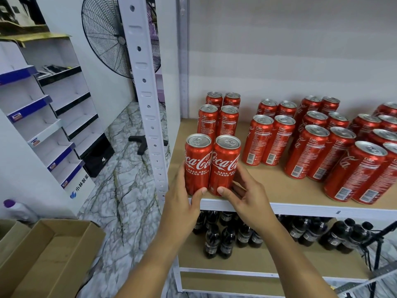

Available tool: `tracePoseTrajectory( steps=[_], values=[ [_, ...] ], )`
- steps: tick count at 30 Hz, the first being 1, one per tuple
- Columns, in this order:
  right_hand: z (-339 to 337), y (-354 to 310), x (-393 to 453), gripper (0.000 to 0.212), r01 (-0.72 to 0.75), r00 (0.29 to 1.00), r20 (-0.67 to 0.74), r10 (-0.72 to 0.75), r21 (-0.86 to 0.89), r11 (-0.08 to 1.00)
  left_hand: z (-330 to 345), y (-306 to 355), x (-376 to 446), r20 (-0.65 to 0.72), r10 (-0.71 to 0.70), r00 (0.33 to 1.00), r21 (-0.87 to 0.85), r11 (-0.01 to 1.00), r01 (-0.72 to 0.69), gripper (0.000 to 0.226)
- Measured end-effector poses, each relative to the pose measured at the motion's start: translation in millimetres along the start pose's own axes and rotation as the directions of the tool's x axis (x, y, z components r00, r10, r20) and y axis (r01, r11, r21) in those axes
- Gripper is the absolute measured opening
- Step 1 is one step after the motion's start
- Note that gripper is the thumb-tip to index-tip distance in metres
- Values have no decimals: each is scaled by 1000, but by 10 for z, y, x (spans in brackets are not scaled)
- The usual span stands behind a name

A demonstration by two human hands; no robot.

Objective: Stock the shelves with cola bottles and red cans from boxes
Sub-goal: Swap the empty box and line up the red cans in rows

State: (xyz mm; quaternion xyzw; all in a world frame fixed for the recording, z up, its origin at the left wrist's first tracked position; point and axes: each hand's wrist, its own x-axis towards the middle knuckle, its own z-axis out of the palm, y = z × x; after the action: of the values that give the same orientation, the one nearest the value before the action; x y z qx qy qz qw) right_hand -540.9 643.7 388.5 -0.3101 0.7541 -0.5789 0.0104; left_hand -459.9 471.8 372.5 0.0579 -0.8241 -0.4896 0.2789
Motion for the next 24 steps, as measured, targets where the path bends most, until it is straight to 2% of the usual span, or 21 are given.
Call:
tracePoseTrajectory(
  steps=[24],
  values=[
    [17, 17, 74, 80, -14, 1000, -11, 14, 4, 1000, 35, -11, 93, 4, -3, 1000, 56, 998, 3, 78]
  ],
)
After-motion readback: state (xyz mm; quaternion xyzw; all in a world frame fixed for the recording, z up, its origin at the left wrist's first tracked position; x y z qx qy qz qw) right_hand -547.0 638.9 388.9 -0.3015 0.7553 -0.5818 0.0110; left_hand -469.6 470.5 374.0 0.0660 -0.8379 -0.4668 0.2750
